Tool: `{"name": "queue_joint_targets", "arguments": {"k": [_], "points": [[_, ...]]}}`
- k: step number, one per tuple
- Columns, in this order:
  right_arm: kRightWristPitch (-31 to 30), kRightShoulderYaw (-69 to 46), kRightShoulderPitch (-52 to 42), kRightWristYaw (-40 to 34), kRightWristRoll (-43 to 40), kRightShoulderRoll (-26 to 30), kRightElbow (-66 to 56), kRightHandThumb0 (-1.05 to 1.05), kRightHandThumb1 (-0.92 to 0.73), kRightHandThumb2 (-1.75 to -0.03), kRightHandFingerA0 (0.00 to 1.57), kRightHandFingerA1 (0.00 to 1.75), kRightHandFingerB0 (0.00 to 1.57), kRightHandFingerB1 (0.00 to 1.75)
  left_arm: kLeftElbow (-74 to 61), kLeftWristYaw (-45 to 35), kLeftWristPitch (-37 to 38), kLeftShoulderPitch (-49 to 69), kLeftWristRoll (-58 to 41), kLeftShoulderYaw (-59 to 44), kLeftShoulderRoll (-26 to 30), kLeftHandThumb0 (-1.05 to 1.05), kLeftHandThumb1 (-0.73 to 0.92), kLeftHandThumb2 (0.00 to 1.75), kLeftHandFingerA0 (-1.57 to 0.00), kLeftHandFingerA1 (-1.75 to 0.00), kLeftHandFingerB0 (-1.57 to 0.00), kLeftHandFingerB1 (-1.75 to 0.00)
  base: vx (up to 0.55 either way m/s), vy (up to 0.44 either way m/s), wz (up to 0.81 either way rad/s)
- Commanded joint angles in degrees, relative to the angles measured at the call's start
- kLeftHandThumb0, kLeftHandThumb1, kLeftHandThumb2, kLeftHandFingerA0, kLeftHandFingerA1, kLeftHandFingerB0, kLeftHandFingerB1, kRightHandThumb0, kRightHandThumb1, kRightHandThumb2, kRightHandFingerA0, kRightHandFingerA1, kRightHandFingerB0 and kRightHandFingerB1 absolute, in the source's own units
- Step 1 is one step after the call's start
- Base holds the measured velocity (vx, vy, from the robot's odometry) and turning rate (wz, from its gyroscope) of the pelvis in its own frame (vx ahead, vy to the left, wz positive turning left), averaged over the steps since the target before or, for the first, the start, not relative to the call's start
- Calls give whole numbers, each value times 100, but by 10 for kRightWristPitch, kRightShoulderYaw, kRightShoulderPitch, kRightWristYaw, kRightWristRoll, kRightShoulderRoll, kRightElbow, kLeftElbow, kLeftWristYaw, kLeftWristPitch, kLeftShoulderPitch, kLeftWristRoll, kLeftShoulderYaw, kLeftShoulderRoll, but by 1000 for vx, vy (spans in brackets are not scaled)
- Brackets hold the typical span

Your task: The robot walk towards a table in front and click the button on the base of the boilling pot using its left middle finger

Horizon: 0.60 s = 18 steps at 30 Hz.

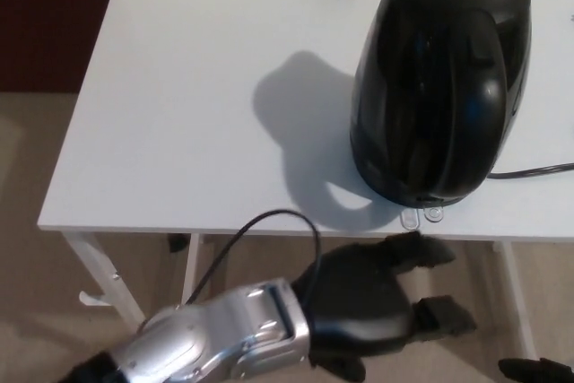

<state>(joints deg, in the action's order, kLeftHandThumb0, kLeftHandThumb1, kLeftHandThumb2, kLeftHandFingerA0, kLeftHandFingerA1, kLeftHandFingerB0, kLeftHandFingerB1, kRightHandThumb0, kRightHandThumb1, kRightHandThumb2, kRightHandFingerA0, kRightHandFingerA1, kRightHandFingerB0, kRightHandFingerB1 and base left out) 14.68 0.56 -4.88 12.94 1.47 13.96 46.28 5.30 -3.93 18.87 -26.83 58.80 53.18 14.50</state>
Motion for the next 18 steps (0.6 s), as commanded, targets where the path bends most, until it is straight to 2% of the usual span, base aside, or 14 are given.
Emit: {"name": "queue_joint_targets", "arguments": {"k": [1,6,7,18], "points": [[-31,-4,9,-11,9,12,-20,-22,-54,-56,57,40,36,33,40,59,-14,-48,96,11,-13,-56,39,67,-21,-41,-16,-36,0,0,0],[-53,-12,8,-11,3,4,-31,-19,-54,-56,61,40,37,34,66,82,-22,-61,111,9,-24,-57,38,67,-20,-40,-15,-35,0,0,0],[-53,-12,8,-11,4,3,-31,-20,-53,-56,60,40,38,34,69,82,-24,-63,112,8,-26,-27,23,83,-8,-51,-8,-51,0,0,0],[-70,-8,7,-12,13,6,-50,-21,-54,-56,59,40,35,34,94,79,-35,-66,124,-4,-41,-28,19,81,-5,-50,-5,-50,0,0,0]]}}
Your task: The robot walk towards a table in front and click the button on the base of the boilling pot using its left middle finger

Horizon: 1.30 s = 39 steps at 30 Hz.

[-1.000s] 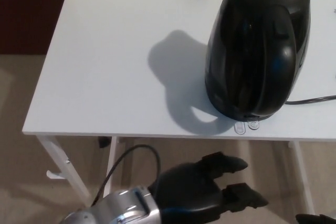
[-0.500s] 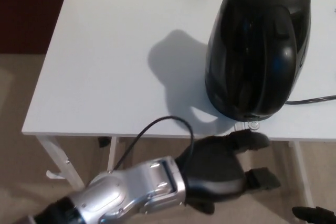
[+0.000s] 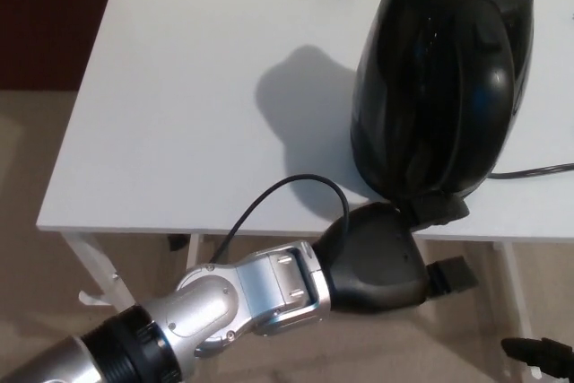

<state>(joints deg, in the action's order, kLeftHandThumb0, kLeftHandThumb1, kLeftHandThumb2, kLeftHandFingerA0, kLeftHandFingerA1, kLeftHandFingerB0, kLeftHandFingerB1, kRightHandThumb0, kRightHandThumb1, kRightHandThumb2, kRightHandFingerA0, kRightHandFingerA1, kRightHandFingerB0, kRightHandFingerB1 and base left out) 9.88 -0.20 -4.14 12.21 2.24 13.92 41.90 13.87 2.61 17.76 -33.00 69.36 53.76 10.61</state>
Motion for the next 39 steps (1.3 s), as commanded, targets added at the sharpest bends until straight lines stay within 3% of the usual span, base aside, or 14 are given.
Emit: {"name": "queue_joint_targets", "arguments": {"k": [1,2,15,16,17,18,23,24,25,27,28,33,34,39], "points": [[-23,-1,0,-3,4,6,-8,-21,-54,-56,59,40,35,34,9,15,-24,-3,17,-12,-3,-28,19,81,-5,-50,-5,-50,0,0,0],[-25,-1,0,-4,5,6,-8,-21,-54,-56,60,40,35,34,10,15,-24,-2,18,-12,-2,-54,41,54,-21,-29,-18,-28,0,0,0],[-22,-2,3,2,6,7,-19,-23,-54,-56,59,40,39,34,22,12,-16,12,17,-19,7,-55,51,56,-17,-27,-18,-28,0,0,0],[-21,-4,4,4,1,5,-18,-21,-54,-56,59,41,39,34,22,5,-18,15,15,-19,7,-32,31,89,0,-48,0,-48,0,0,0],[-21,-5,5,5,0,5,-17,-21,-54,-56,59,41,39,34,22,2,-18,17,15,-19,7,-32,31,89,0,-48,0,-48,0,0,0],[-19,-6,6,6,-1,4,-16,-21,-54,-56,59,41,39,34,24,6,-18,19,16,-19,7,-58,52,57,-18,-27,-19,-28,0,0,0],[-24,-7,10,12,-2,5,-16,-20,-55,-57,58,41,38,34,22,7,-22,29,21,-16,13,-56,53,57,-18,-27,-18,-28,0,0,0],[-24,-7,12,14,-1,6,-15,-21,-55,-57,56,41,37,34,18,-8,-26,34,19,-17,13,-33,41,95,0,-48,0,-48,0,0,0],[-24,-6,12,14,0,6,-15,-21,-55,-57,57,41,37,34,19,-9,-27,37,19,-17,13,-56,59,59,-16,-27,-18,-28,0,0,0],[-26,-7,13,14,-1,6,-17,-21,-56,-57,58,42,37,34,25,1,-26,39,23,-16,14,-55,59,59,-16,-27,-18,-28,0,0,0],[-25,-6,15,16,0,7,-17,-23,-56,-57,57,42,37,34,27,4,-26,40,24,-15,15,-31,43,96,0,-48,0,-48,0,0,0],[-23,-3,18,17,5,11,-16,-24,-55,-57,57,41,37,34,35,12,-20,42,19,-16,18,-47,55,58,-18,-28,-19,-28,0,0,0],[-23,-3,20,16,7,11,-16,-26,-55,-57,57,44,37,35,37,16,-19,42,18,-17,18,-28,41,94,-6,-50,-6,-49,0,0,0],[-28,-7,24,16,3,9,-20,-24,-54,-56,57,44,36,34,43,17,-17,39,15,-17,16,-52,54,69,-16,-34,-15,-34,0,0,0]]}}
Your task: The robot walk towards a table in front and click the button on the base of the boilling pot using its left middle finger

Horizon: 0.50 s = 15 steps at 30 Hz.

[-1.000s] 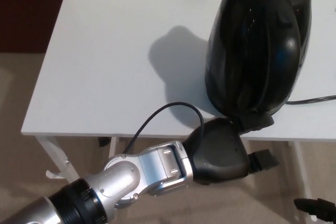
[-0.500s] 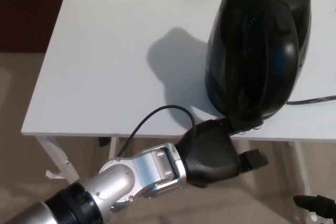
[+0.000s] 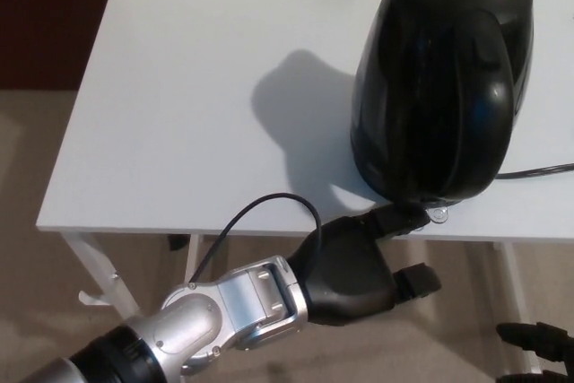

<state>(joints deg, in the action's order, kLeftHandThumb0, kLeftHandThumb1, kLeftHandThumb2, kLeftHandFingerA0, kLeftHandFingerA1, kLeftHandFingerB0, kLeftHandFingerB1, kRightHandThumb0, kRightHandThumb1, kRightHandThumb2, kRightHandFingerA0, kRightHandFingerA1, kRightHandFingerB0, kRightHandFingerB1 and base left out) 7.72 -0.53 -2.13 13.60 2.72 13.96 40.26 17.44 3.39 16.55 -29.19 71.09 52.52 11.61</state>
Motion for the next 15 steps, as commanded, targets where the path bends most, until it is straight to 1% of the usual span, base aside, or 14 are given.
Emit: {"name": "queue_joint_targets", "arguments": {"k": [1,2,6,10,11,12,13,14,15], "points": [[-6,-4,5,2,-2,9,-4,-25,-53,-56,56,44,37,34,7,7,-6,-2,2,-3,5,-52,52,68,-15,-34,-15,-33,0,0,0],[-4,-3,6,3,-1,9,-4,-25,-54,-56,55,44,36,34,7,9,-7,-3,5,-2,5,-27,40,93,-5,-50,-5,-49,0,0,0],[-6,-2,7,5,-1,10,-6,-25,-54,-56,53,42,35,33,10,20,-3,-5,1,-3,2,-26,39,92,-7,-50,-7,-50,0,0,0],[-8,-4,7,7,-2,10,-6,-25,-55,-57,52,42,35,34,11,19,-3,-7,0,-3,-1,-27,41,93,-6,-50,-6,-50,0,0,0],[-6,-3,7,7,-1,10,-6,-26,-55,-57,51,42,35,34,9,17,-3,-8,1,-3,-1,-50,51,67,-16,-34,-16,-33,0,0,0],[2,-3,10,8,-1,10,0,-25,-55,-57,50,42,35,33,12,25,-4,-9,3,-3,-2,-27,40,93,-6,-50,-6,-50,0,0,0],[7,-2,12,9,0,11,3,-18,-38,-87,38,60,19,51,12,33,-4,-10,6,-2,-2,-28,40,93,-6,-50,-6,-50,0,0,0],[8,-1,12,11,1,12,4,-24,-55,-56,44,40,30,32,9,30,-3,-10,6,-2,-2,-53,52,68,-15,-34,-15,-33,0,0,0],[9,-1,11,13,0,12,4,-24,-55,-56,44,40,30,32,5,25,-3,-9,4,-2,-1,-53,52,68,-15,-34,-15,-33,0,0,0]]}}
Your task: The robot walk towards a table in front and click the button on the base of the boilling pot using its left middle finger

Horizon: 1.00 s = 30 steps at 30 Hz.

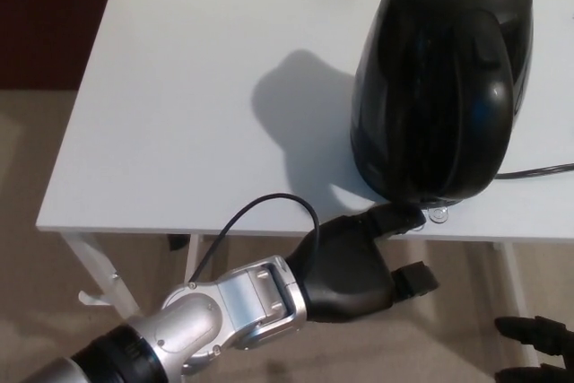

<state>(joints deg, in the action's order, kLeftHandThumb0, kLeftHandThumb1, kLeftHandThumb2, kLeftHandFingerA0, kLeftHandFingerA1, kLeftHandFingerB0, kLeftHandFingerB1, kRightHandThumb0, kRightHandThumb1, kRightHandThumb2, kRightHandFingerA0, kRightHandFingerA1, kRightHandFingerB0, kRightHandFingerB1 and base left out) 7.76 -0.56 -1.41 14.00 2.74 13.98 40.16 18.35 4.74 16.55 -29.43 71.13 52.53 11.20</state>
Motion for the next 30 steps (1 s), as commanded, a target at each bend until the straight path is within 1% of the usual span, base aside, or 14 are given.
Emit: {"name": "queue_joint_targets", "arguments": {"k": [1,3,4,7,9,10,11,12,13,25,26,27,28,30], "points": [[10,-1,4,10,0,13,5,-24,-55,-56,44,40,33,32,-12,4,-2,-5,2,-3,4,-53,52,68,-14,-33,-14,-33,0,0,0],[14,-1,4,9,0,13,7,-25,-55,-56,44,40,36,33,-20,-3,1,-3,-3,-3,6,-53,52,68,-14,-33,-14,-33,0,0,0],[36,0,4,15,0,14,14,-23,-56,-57,46,41,43,37,-29,-5,3,-1,-1,-1,9,-49,56,58,-16,-27,-18,-28,0,0,0],[65,-4,6,36,-11,15,28,-24,-58,-57,39,42,38,36,-38,5,4,6,11,9,14,-52,54,57,-17,-27,-18,-28,0,0,0],[89,-1,6,47,-8,22,36,-34,-61,-59,45,41,39,35,-52,3,5,13,13,14,20,-48,51,56,-17,-28,-19,-28,0,0,0],[108,1,6,52,-5,26,45,-45,-54,-80,50,54,38,47,-64,17,11,22,10,14,24,-27,31,88,-7,-50,-7,-50,0,0,0],[119,3,7,53,-2,28,49,-41,-67,-60,58,43,44,36,-68,24,10,23,14,15,27,-27,31,88,-7,-51,-7,-50,0,0,0],[126,6,9,55,1,31,53,-48,-56,-85,52,56,40,50,-69,30,11,25,15,15,28,-26,29,87,-9,-51,-9,-50,0,0,0],[134,9,10,59,2,34,57,-43,-68,-61,61,43,46,37,-70,32,12,27,13,15,29,-26,26,85,-8,-51,-8,-50,0,0,0],[141,14,26,44,11,38,80,-44,-69,-61,58,43,46,37,-72,15,16,23,7,12,35,-27,22,83,-7,-50,-7,-50,0,0,0],[143,14,24,46,10,37,79,-48,-57,-85,52,57,39,49,-72,13,15,20,9,12,33,-27,27,85,-7,-50,-7,-50,0,0,0],[149,12,24,50,6,37,79,-48,-57,-85,52,57,39,49,-74,9,15,18,9,12,32,-27,27,85,-7,-50,-7,-50,0,0,0],[154,6,24,52,-2,32,85,-41,-66,-59,58,46,43,36,-73,6,16,16,7,11,30,-27,28,86,-7,-50,-7,-50,0,0,0],[160,7,23,47,0,29,85,-35,-65,-60,60,45,50,39,-67,-4,16,11,-1,9,22,-28,33,89,-5,-50,-5,-50,0,0,0]]}}
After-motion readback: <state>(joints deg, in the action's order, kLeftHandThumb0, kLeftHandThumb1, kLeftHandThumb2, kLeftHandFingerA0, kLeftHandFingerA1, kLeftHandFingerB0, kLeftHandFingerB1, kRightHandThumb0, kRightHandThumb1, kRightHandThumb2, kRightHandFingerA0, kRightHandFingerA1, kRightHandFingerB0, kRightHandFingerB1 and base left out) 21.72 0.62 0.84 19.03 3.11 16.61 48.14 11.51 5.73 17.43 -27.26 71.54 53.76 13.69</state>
